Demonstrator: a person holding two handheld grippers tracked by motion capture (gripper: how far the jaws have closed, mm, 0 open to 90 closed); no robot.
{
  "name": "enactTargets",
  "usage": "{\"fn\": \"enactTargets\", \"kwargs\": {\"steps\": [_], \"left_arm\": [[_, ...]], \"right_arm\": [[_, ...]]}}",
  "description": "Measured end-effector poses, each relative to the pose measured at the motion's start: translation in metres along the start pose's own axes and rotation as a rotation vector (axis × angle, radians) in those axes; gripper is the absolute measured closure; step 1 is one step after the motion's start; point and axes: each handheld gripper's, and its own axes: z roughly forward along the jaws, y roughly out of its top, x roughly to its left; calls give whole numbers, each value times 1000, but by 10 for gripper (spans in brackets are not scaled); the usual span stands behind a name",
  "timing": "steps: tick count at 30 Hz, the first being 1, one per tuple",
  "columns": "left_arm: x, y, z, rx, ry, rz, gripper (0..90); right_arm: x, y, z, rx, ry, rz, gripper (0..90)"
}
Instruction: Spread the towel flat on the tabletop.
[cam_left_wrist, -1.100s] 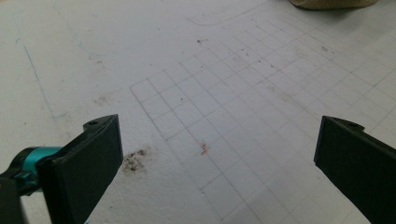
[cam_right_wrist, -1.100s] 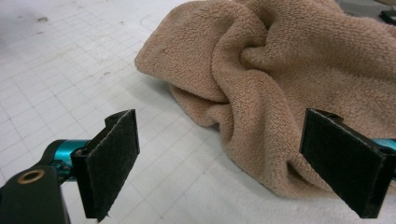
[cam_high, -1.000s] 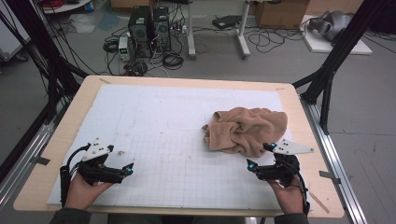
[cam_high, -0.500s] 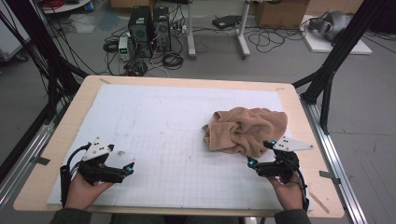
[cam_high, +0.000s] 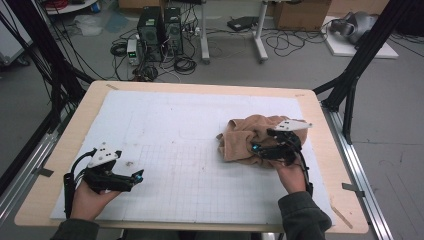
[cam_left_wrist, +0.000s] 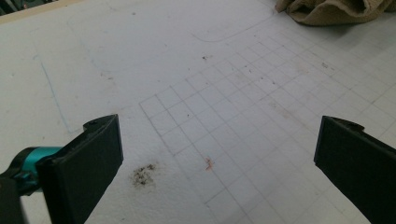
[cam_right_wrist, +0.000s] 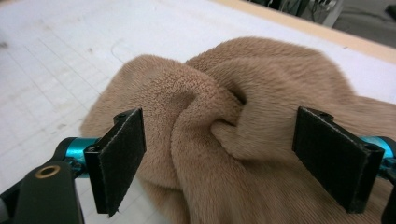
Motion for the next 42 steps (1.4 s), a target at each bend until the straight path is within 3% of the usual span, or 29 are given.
{"fn": "enactTargets", "kwargs": {"steps": [1, 4, 8, 14, 16, 19, 20, 26, 28, 31, 33, 36, 37, 39, 40, 42], "left_arm": [[0, 0, 0, 0, 0, 0, 17], [-1, 0, 7, 7, -15, -2, 17], [-2, 1, 13, 23, -25, -4, 17], [-3, 0, 20, 33, -40, -11, 17], [-4, 0, 21, 32, -39, -8, 17], [-3, 0, 20, 29, -46, -12, 18], [-3, 0, 20, 31, -47, -14, 18], [-4, 4, 17, 18, -54, -20, 18], [-7, 8, 14, 4, -56, -13, 18], [-8, 12, 13, 3, -60, -12, 24], [-9, 16, 11, 6, -78, -15, 24], [-13, 25, 5, -10, -82, 3, 24], [-14, 27, 3, -18, -80, 9, 24], [-15, 32, -1, -32, -81, 12, 24], [-15, 33, -3, -36, -81, 20, 24], [-16, 34, -6, -40, -87, 28, 24]], "right_arm": [[0, 0, 0, 0, 0, 0, 172], [3, 0, 24, 63, -8, -28, 255], [5, -4, 43, 144, -62, -54, 365], [3, -6, 51, 162, -37, -62, 678], [1, -4, 46, 149, -6, -32, 737], [3, -1, 38, 119, 29, -37, 768], [7, 5, 30, 104, 68, -42, 773], [29, 29, 15, 84, 145, -110, 782], [48, 42, 10, 74, 187, -177, 784], [59, 48, 7, 53, 226, -190, 784], [75, 58, 2, 4, 301, -193, 784], [93, 69, -3, -39, 360, -212, 784], [93, 69, -3, -39, 360, -212, 784], [106, 76, -5, -53, 398, -231, 784], [119, 80, -5, -55, 439, -249, 783], [131, 80, -2, -55, 483, -270, 782]]}}
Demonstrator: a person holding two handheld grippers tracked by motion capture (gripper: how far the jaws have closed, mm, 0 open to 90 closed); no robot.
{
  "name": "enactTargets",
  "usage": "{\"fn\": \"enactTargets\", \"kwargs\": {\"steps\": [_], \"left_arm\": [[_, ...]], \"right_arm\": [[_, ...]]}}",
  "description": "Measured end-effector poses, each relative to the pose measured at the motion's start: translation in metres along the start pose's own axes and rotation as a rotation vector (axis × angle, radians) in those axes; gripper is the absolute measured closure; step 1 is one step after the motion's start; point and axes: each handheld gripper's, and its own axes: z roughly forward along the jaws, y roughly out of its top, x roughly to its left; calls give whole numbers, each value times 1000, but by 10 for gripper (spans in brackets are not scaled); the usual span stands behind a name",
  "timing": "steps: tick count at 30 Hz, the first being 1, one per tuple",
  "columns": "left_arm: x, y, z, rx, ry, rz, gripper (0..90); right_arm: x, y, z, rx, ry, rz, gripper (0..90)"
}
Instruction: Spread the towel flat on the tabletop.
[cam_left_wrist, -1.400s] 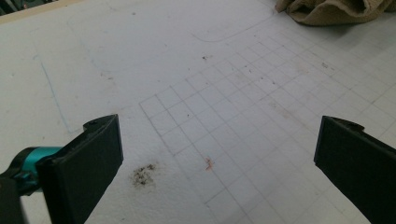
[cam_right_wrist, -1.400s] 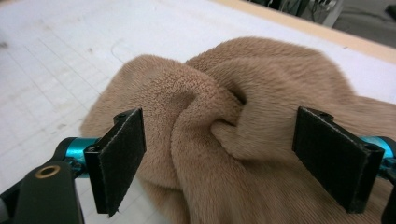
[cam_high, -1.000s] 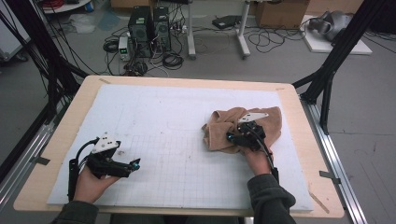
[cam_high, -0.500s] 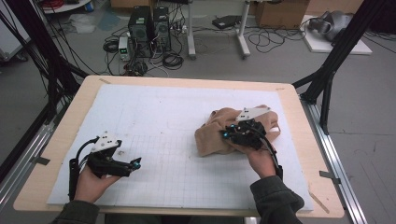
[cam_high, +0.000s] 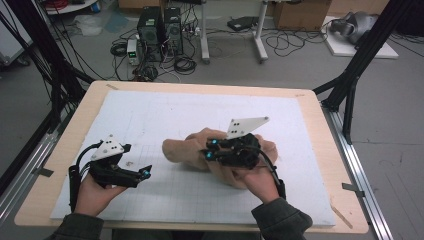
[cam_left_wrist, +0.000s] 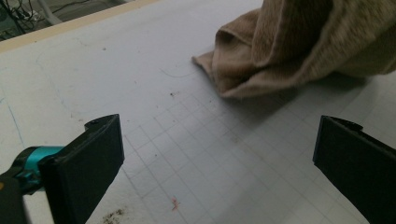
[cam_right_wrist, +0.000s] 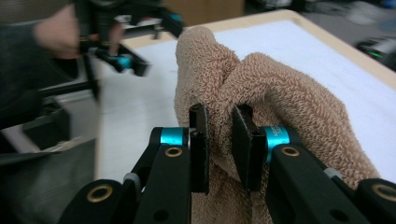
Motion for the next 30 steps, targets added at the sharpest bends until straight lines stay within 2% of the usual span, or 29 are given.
{"fn": "enactTargets", "kwargs": {"steps": [1, 2, 3, 4, 7, 8, 9, 10, 11, 12, 14, 15, 16, 17, 18, 21, 22, 23, 24, 26, 27, 28, 29, 30], "left_arm": [[-1, 0, 0, -4, -2, -3, 24], [-2, -1, 0, -5, -5, 2, 24], [-2, -2, 0, -3, -7, 8, 24], [-3, -3, 2, 1, -11, 7, 24], [-5, -4, 11, 52, -24, 36, 24], [-5, -4, 11, 52, -24, 36, 24], [-6, -4, 13, 55, -28, 41, 24], [-6, -3, 16, 58, -35, 42, 24], [-7, -3, 18, 57, -43, 39, 24], [-8, -2, 20, 57, -52, 41, 28], [-10, 1, 26, 53, -68, 44, 67], [-12, 4, 33, 53, -85, 44, 81], [-12, 4, 33, 53, -85, 44, 85], [-13, 6, 37, 54, -95, 45, 85], [-13, 7, 41, 50, -109, 43, 105], [-16, 11, 56, 58, -148, 38, 148], [-18, 12, 68, 68, -197, 32, 187], [-18, 12, 68, 68, -197, 32, 227], [-20, 13, 74, 74, -222, 33, 255], [-25, 13, 86, 102, -257, 45, 278], [-27, 12, 91, 117, -274, 53, 346], [-29, 11, 97, 140, -288, 64, 346], [-31, 9, 102, 163, -300, 69, 404], [-34, 5, 112, 209, -325, 84, 442]], "right_arm": [[0, 0, 0, 0, 0, 0, 782], [2, -2, 5, 6, 19, 0, 782], [4, -13, 17, 50, 22, -13, 780], [3, -21, 24, 66, 26, 0, 777], [-4, -53, 39, 92, 57, 81, 753], [-4, -53, 39, 92, 57, 81, 753], [-6, -63, 43, 97, 68, 114, 733], [-8, -75, 44, 106, 69, 152, 616], [-8, -75, 44, 106, 69, 152, 616], [-7, -77, 43, 100, 56, 161, 521], [-5, -76, 35, 84, 37, 160, 417], [-3, -72, 23, 77, -14, 135, 383], [-3, -69, 15, 71, -27, 123, 383], [-3, -69, 15, 71, -27, 123, 383], [-5, -65, 1, 64, -77, 102, 372], [-17, -64, -13, 81, -151, 97, 369], [-22, -66, -16, 87, -171, 104, 369], [-22, -66, -16, 87, -171, 104, 369], [-32, -73, -16, 98, -194, 120, 363], [-35, -78, -14, 112, -210, 127, 366], [-41, -90, -10, 139, -211, 154, 406], [-41, -90, -10, 139, -211, 154, 406], [-42, -96, -7, 152, -209, 164, 447], [-41, -108, -3, 183, -208, 175, 524]]}}
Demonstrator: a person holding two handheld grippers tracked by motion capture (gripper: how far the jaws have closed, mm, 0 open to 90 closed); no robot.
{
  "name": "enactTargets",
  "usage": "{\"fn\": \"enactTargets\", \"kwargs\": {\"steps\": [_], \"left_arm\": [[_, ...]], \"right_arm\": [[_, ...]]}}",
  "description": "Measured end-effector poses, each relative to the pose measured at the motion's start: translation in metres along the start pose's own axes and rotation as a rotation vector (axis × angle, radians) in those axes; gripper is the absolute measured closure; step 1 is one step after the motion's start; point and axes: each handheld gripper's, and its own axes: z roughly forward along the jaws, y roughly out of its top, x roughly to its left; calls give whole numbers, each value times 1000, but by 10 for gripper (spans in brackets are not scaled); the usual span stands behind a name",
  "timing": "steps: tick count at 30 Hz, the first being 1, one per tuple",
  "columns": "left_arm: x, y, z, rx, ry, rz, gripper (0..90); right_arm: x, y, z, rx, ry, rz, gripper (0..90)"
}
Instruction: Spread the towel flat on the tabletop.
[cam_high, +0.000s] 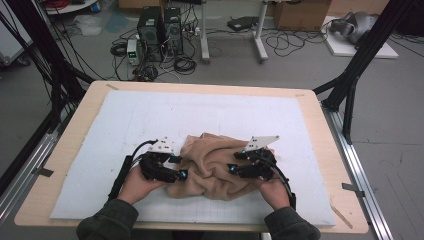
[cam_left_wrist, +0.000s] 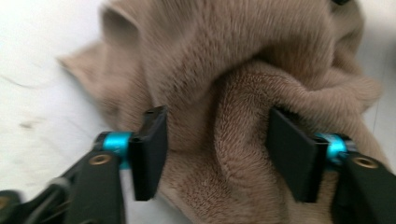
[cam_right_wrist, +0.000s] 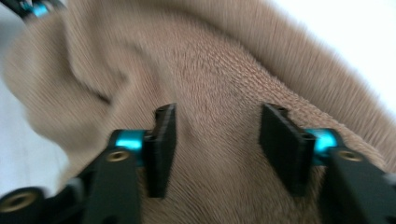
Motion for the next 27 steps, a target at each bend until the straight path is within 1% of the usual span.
{"fn": "enactTargets", "kwargs": {"steps": [1, 2, 3, 4, 5, 6, 7, 9, 10, 11, 12, 13, 14, 15, 16, 17, 18, 19, 20, 21, 22, 23, 24, 25, 26, 27], "left_arm": [[0, 0, 0, 0, 0, 0, 484], [-1, -1, 5, 15, -9, 7, 525], [-1, -2, 10, 37, -16, 11, 578], [-3, -3, 14, 62, -31, 16, 578], [-4, -5, 19, 77, -48, 20, 649], [-6, -6, 21, 91, -48, 33, 734], [-7, -7, 22, 83, -41, 37, 734], [-8, -7, 19, 79, -42, 41, 807], [-9, -7, 17, 73, -39, 43, 813], [-9, -8, 13, 70, -35, 49, 813], [-10, -8, 9, 68, -23, 60, 817], [-11, -10, 4, 56, -9, 63, 820], [-12, -11, -2, 48, 0, 62, 822], [-13, -14, -8, 41, 9, 65, 824], [-15, -16, -14, 37, 22, 61, 824], [-17, -20, -20, 30, 33, 56, 825], [-19, -23, -27, 27, 45, 54, 827], [-21, -27, -33, 28, 60, 57, 827], [-24, -31, -39, 24, 73, 55, 827], [-26, -35, -45, 18, 78, 55, 829], [-28, -38, -51, 11, 80, 50, 830], [-31, -42, -56, 8, 87, 50, 830], [-34, -45, -61, 7, 90, 50, 830], [-39, -48, -67, -4, 75, 38, 831], [-44, -50, -72, -15, 62, 39, 831], [-49, -52, -78, -17, 62, 49, 831]], "right_arm": [[0, 0, 0, 0, 0, 0, 524], [1, -10, 5, 5, 6, 8, 597], [2, -14, 6, 4, 12, 16, 640], [2, -14, 6, 4, 12, 16, 640], [2, -16, 7, 3, 18, 15, 685], [4, -19, 7, 13, 25, 9, 754], [4, -19, 7, 13, 25, 9, 754], [6, -19, 5, 24, 40, -5, 820], [6, -18, 3, 21, 42, -6, 827], [6, -18, 3, 21, 42, -6, 827], [8, -17, 0, 16, 50, -8, 830], [10, -16, -2, 13, 61, -10, 831], [13, -15, -5, 8, 70, -19, 830], [19, -13, -10, 3, 84, -38, 830], [19, -13, -10, 3, 84, -38, 830], [23, -12, -12, -1, 89, -43, 830], [30, -11, -16, -5, 105, -49, 829], [34, -11, -17, -12, 114, -56, 829], [34, -11, -17, -12, 114, -56, 829], [42, -11, -20, -13, 128, -66, 829], [46, -12, -21, -11, 135, -69, 830], [46, -12, -21, -11, 135, -69, 830], [55, -14, -22, -7, 149, -76, 830], [60, -15, -22, 2, 166, -76, 831], [60, -15, -22, 2, 166, -76, 831], [65, -17, -23, 11, 180, -80, 831]]}}
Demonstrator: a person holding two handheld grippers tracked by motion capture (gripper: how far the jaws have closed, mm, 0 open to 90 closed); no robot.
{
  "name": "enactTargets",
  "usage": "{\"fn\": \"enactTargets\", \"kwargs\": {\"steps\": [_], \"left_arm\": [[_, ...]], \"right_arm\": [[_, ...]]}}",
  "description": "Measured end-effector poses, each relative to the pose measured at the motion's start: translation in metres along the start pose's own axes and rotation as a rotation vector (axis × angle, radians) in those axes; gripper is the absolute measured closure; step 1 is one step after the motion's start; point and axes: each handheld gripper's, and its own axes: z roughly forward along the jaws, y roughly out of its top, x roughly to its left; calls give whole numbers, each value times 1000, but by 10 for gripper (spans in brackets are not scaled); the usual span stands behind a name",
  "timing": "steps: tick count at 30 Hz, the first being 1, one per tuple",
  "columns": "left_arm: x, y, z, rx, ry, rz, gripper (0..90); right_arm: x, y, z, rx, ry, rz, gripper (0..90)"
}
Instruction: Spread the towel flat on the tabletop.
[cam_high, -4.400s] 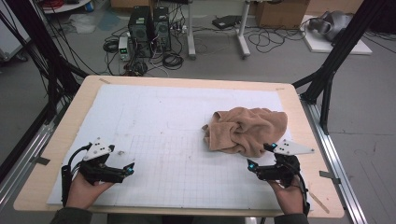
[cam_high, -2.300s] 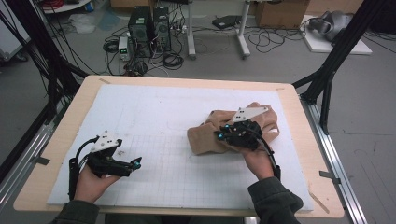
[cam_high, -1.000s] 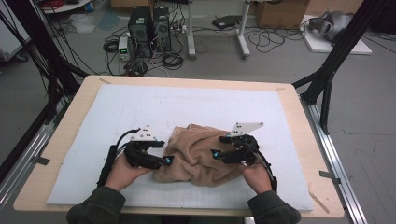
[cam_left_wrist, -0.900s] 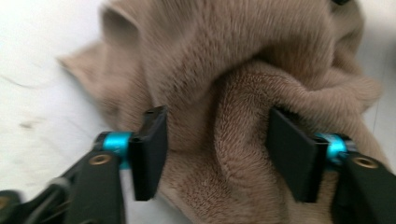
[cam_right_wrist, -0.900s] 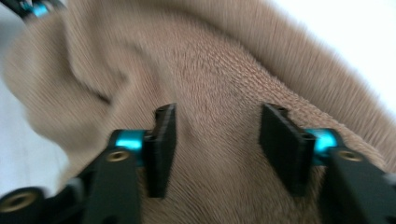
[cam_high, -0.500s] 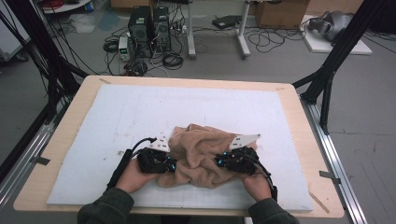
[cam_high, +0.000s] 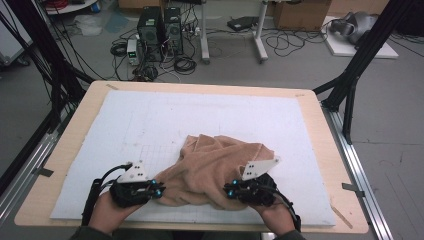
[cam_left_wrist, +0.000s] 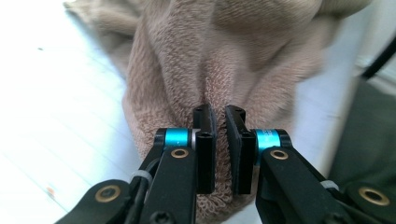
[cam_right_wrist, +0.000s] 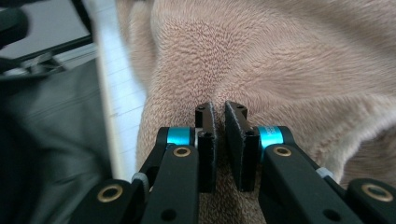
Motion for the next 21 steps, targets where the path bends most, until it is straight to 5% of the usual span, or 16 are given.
{"fn": "enactTargets", "kwargs": {"steps": [6, 9, 11, 12, 16, 17, 21], "left_arm": [[-8, -10, -9, 4, 8, 6, 809], [-4, -7, -9, -35, -19, -22, 604], [1, 1, -12, -67, -26, -25, 561], [3, 6, -13, -84, -20, -20, 498], [20, 28, -9, -122, -4, 0, 491], [27, 33, -4, -131, -12, -10, 492], [48, 45, 24, -155, -31, -50, 459]], "right_arm": [[19, -5, 3, 25, 51, -10, 776], [19, 2, -5, -26, 56, -12, 696], [19, 6, -10, -32, 41, -20, 683], [14, 14, -19, -36, -3, -39, 669], [-1, 20, -29, -44, -69, -32, 621], [-16, 18, -31, -44, -107, -13, 610], [-35, 9, -26, -42, -118, 46, 607]]}}
